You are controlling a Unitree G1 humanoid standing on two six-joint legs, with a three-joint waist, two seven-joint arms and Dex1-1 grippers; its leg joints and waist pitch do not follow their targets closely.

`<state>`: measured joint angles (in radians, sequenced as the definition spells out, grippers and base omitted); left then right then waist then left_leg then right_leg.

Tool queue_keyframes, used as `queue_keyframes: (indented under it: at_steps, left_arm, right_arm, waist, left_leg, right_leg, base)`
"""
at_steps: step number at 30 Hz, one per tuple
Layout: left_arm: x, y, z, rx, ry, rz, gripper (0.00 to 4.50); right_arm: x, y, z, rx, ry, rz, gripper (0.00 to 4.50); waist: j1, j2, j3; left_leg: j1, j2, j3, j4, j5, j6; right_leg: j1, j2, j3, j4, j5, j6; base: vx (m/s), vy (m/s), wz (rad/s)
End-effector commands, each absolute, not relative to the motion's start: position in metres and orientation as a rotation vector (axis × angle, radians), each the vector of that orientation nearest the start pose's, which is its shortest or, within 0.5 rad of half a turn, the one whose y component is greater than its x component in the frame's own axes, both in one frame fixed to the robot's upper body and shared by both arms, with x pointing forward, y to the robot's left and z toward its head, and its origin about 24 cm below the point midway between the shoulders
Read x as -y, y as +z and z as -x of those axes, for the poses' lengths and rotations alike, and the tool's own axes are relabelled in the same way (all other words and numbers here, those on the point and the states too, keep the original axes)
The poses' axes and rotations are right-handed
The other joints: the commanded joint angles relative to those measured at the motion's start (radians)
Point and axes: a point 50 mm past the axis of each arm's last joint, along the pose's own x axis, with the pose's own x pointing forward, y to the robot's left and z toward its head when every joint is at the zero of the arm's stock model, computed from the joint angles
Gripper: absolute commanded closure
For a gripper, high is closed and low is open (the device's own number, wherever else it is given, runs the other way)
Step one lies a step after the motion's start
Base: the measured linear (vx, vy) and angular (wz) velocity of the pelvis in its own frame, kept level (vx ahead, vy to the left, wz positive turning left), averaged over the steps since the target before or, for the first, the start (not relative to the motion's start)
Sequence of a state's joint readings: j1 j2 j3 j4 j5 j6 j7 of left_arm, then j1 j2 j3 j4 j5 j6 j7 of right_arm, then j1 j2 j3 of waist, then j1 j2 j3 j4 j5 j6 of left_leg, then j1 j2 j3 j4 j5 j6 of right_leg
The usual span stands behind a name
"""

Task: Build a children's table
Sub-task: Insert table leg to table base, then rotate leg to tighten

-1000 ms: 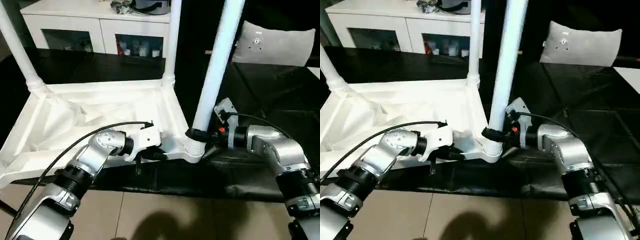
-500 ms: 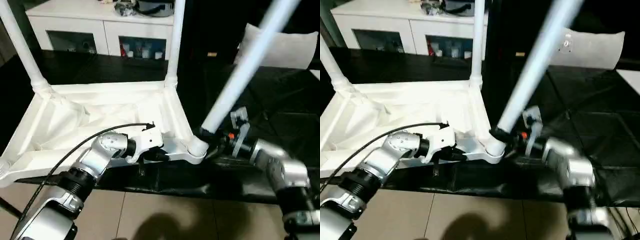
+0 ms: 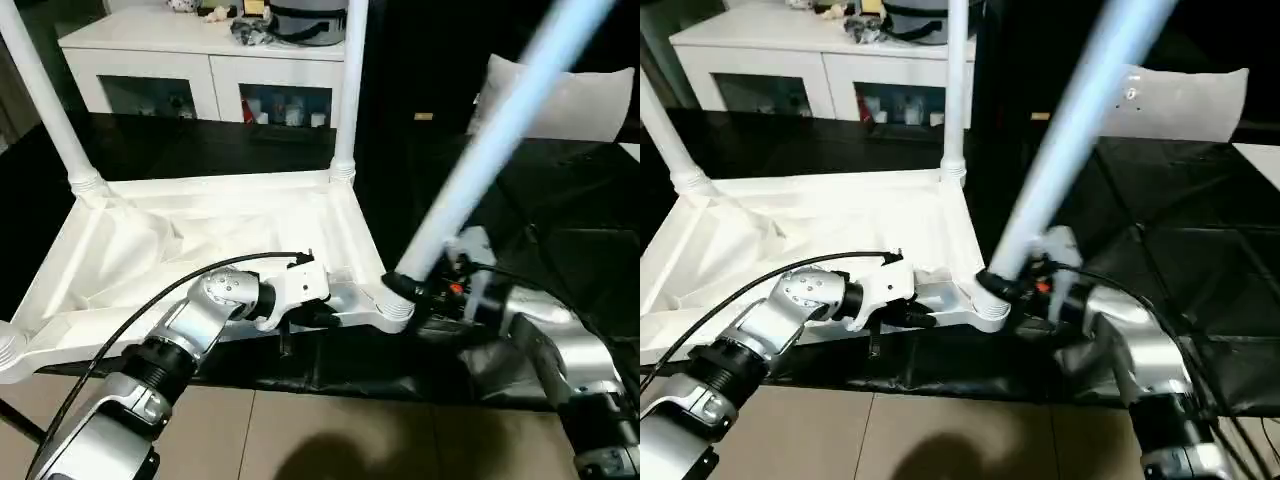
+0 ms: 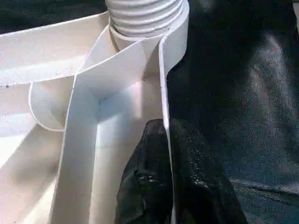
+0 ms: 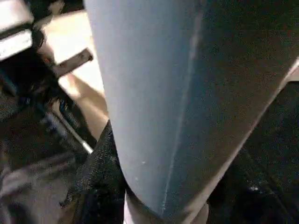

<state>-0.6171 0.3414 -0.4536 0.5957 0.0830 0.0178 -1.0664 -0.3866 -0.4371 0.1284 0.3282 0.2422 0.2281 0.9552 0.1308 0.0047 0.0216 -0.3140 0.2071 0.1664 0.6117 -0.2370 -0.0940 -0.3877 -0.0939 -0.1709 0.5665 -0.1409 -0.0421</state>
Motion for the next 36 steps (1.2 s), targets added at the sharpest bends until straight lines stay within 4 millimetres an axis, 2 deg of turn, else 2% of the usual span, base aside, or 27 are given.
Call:
queue_keyframes:
  at_steps: [1, 2, 3, 4, 5, 6, 9, 14, 22, 25, 27, 29, 30, 31, 32, 33, 34, 35, 36]
  left_arm:
    - [-0.112, 0.042, -0.316, -0.454, -1.354, -0.674, 4.50]
    - [-0.113, 0.042, -0.316, -0.457, -1.360, -0.680, 4.50]
    - [-0.115, 0.043, -0.317, -0.465, -1.369, -0.696, 4.50]
    - [-0.115, 0.044, -0.318, -0.467, -1.372, -0.702, 4.50]
    - [-0.116, 0.044, -0.318, -0.469, -1.374, -0.705, 4.50]
    - [-0.117, 0.045, -0.319, -0.469, -1.374, -0.708, 4.50]
    - [-0.118, 0.048, -0.322, -0.479, -1.391, -0.717, 4.50]
    - [-0.121, 0.052, -0.327, -0.487, -1.395, -0.715, 4.50]
    - [-0.122, 0.051, -0.328, -0.500, -1.388, -0.707, 4.50]
    - [-0.121, 0.049, -0.327, -0.499, -1.368, -0.662, 4.50]
    - [-0.113, 0.046, -0.325, -0.481, -1.313, -0.571, 4.50]
    - [-0.106, 0.042, -0.323, -0.475, -1.273, -0.513, 4.50]
    - [-0.102, 0.041, -0.321, -0.473, -1.254, -0.483, 4.50]
    - [-0.093, 0.038, -0.317, -0.470, -1.222, -0.443, 4.50]
    - [-0.091, 0.037, -0.317, -0.469, -1.218, -0.438, 4.50]
    - [-0.079, 0.035, -0.313, -0.473, -1.178, -0.418, 4.50]
    - [-0.070, 0.035, -0.312, -0.470, -1.161, -0.407, 4.50]
    - [-0.061, 0.037, -0.311, -0.466, -1.140, -0.393, 4.50]
    - [-0.052, 0.039, -0.309, -0.461, -1.131, -0.390, 4.50]
  right_arm:
    - [0.181, 0.028, -0.287, -0.505, 1.002, 0.139, 2.62]
    - [0.180, 0.029, -0.287, -0.517, 1.020, 0.146, 2.62]
    - [0.179, 0.028, -0.287, -0.553, 1.064, 0.159, 2.62]
    - [0.178, 0.028, -0.287, -0.565, 1.080, 0.162, 2.62]
    - [0.178, 0.028, -0.287, -0.572, 1.090, 0.163, 2.62]
    - [0.177, 0.028, -0.287, -0.582, 1.102, 0.158, 2.62]
    - [0.174, 0.027, -0.290, -0.607, 1.140, 0.149, 2.62]
    - [0.170, 0.029, -0.293, -0.627, 1.197, 0.161, 2.62]
    - [0.167, 0.030, -0.292, -0.618, 1.211, 0.158, 2.62]
    - [0.166, 0.030, -0.292, -0.596, 1.164, 0.137, 2.62]
    - [0.161, 0.030, -0.295, -0.564, 1.056, 0.097, 2.62]
    - [0.157, 0.029, -0.297, -0.552, 0.974, 0.067, 2.62]
    - [0.154, 0.029, -0.299, -0.552, 0.924, 0.046, 2.62]
    - [0.149, 0.026, -0.301, -0.562, 0.840, 0.016, 2.62]
    - [0.148, 0.026, -0.301, -0.565, 0.827, 0.011, 2.62]
    - [0.142, 0.022, -0.305, -0.586, 0.717, -0.014, 2.62]
    - [0.139, 0.020, -0.309, -0.590, 0.668, -0.012, 2.62]
    - [0.135, 0.017, -0.312, -0.593, 0.619, -0.008, 2.62]
    - [0.132, 0.015, -0.315, -0.599, 0.582, -0.009, 2.62]
  waist:
    - [-0.012, 0.006, -0.041]
    - [-0.013, 0.008, -0.042]
    - [-0.017, 0.002, -0.043]
    - [-0.017, 0.002, -0.043]
    - [-0.019, 0.000, -0.046]
    - [-0.018, 0.001, -0.048]
    - [-0.015, -0.003, -0.051]
    - [-0.016, -0.001, -0.049]
    - [-0.018, -0.001, -0.046]
    - [-0.018, 0.003, -0.046]
    - [-0.020, 0.000, -0.044]
    - [-0.023, 0.001, -0.040]
    - [-0.028, 0.002, -0.037]
    - [-0.034, 0.002, -0.033]
    - [-0.038, 0.003, -0.033]
    - [-0.048, -0.001, -0.030]
    - [-0.063, 0.007, -0.027]
    - [-0.071, 0.007, -0.022]
    - [-0.093, 0.021, -0.022]
  left_leg:
    - [0.002, 0.017, -0.007, -0.074, -0.257, 0.036]
    - [0.003, 0.020, -0.008, -0.076, -0.264, 0.036]
    - [-0.004, 0.023, -0.013, -0.081, -0.257, 0.035]
    - [-0.004, 0.023, -0.013, -0.081, -0.257, 0.035]
    - [-0.010, 0.022, -0.015, -0.082, -0.240, 0.038]
    - [-0.013, 0.025, -0.014, -0.083, -0.205, 0.045]
    - [-0.019, 0.025, -0.012, -0.084, -0.162, 0.051]
    - [-0.018, 0.028, -0.012, -0.085, -0.160, 0.047]
    - [-0.014, 0.028, -0.011, -0.087, -0.181, 0.038]
    - [-0.014, 0.029, -0.011, -0.088, -0.180, 0.035]
    - [-0.015, 0.030, -0.012, -0.091, -0.183, 0.025]
    - [-0.011, 0.028, -0.012, -0.090, -0.205, 0.019]
    - [-0.005, 0.026, -0.013, -0.090, -0.232, 0.010]
    - [-0.001, 0.017, -0.011, -0.085, -0.264, 0.010]
    - [0.000, 0.019, -0.014, -0.086, -0.277, 0.003]
    - [0.000, 0.013, -0.017, -0.080, -0.303, 0.002]
    - [0.009, 0.015, -0.018, -0.078, -0.333, -0.002]
    - [0.011, 0.013, -0.020, -0.073, -0.358, -0.001]
    - [0.024, 0.028, -0.028, -0.077, -0.427, 0.005]
  right_leg:
    - [0.034, -0.064, 0.033, -0.117, -0.598, 0.051]
    - [0.036, -0.066, 0.032, -0.117, -0.586, 0.044]
    - [0.043, -0.068, 0.036, -0.110, -0.545, 0.029]
    - [0.043, -0.068, 0.036, -0.110, -0.545, 0.029]
    - [0.048, -0.068, 0.040, -0.101, -0.521, 0.021]
    - [0.049, -0.072, 0.049, -0.092, -0.474, -0.009]
    - [0.055, -0.073, 0.053, -0.082, -0.434, -0.033]
    - [0.055, -0.075, 0.055, -0.081, -0.438, -0.047]
    - [0.052, -0.076, 0.056, -0.086, -0.468, -0.043]
    - [0.053, -0.074, 0.056, -0.085, -0.457, -0.045]
    - [0.054, -0.076, 0.057, -0.085, -0.465, -0.042]
    - [0.050, -0.076, 0.052, -0.093, -0.508, -0.030]
    - [0.046, -0.075, 0.048, -0.100, -0.551, -0.016]
    - [0.039, -0.070, 0.035, -0.115, -0.610, 0.014]
    - [0.041, -0.072, 0.033, -0.115, -0.623, 0.021]
    - [0.039, -0.066, 0.016, -0.131, -0.662, 0.057]
    - [0.033, -0.065, 0.001, -0.144, -0.682, 0.071]
    - [0.033, -0.061, -0.016, -0.158, -0.705, 0.092]
    - [0.045, -0.062, -0.038, -0.172, -0.689, 0.105]
  base:
    - [0.000, 0.000, 0.00]
    - [0.000, 0.000, 0.00]
    - [0.000, 0.000, 0.00]
    - [0.000, 0.000, 0.00]
    - [0.000, 0.000, 0.00]
    - [0.000, 0.000, 0.00]
    - [0.000, 0.000, 0.00]
    - [0.000, 0.000, 0.00]
    - [0.000, 0.000, 0.00]
    - [0.000, 0.000, 0.00]
    - [0.000, 0.000, 0.00]
    - [0.000, 0.000, 0.00]
    - [0.000, 0.000, 0.00]
    - [0.000, 0.000, 0.00]
    - [0.000, 0.000, 0.00]
    - [0.000, 0.000, 0.00]
    - [0.000, 0.000, 0.00]
    - [0.000, 0.000, 0.00]
    - [0.000, 0.000, 0.00]
